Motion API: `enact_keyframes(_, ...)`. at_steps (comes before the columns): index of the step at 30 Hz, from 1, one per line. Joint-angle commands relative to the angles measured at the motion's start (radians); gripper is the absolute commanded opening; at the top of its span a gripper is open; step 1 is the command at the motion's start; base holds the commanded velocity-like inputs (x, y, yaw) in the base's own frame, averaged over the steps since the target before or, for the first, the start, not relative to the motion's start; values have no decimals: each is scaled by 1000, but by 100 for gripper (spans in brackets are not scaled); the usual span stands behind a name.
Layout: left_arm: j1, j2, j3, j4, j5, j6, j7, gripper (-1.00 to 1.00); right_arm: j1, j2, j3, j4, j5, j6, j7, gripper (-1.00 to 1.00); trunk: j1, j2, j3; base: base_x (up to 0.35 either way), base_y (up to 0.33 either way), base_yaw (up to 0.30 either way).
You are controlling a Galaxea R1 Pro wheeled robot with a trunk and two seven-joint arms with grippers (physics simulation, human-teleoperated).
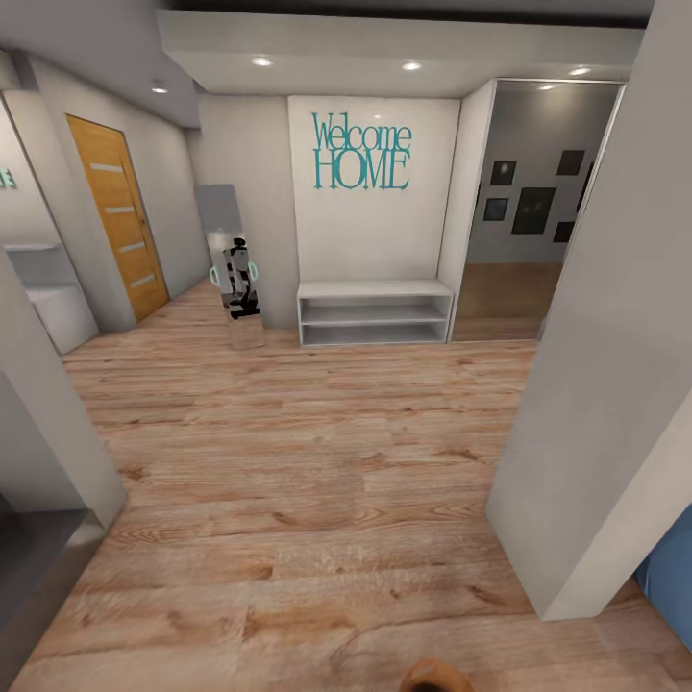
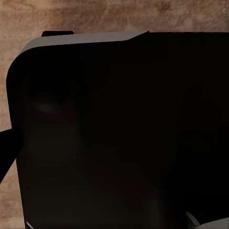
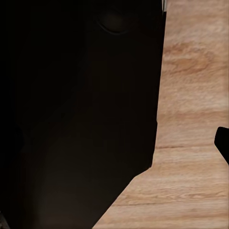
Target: Put the three can of soda from the living room inside the tash can in the kitchen.
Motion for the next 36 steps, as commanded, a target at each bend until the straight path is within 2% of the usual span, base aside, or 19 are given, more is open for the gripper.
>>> enact_keyframes(1, 0, 0, 0, 0, 0, 0, 0, 100, 0, 0, 0, 0, 0, 0, 0, 100, 0, 0, 0, 0, 0, 0)
enact_keyframes(15, 0, 0, 0, 0, 0, 0, 0, 100, 0, 7, -2, -3, -6, -1, 1, 100, 0, 0, 0, 0, 0, 0)
enact_keyframes(36, 0, -2, -3, 0, 0, 0, 0, 100, 0, 1, -3, -43, -6, -6, 9, 100, 0, 0, 0, 0, 0, 0)
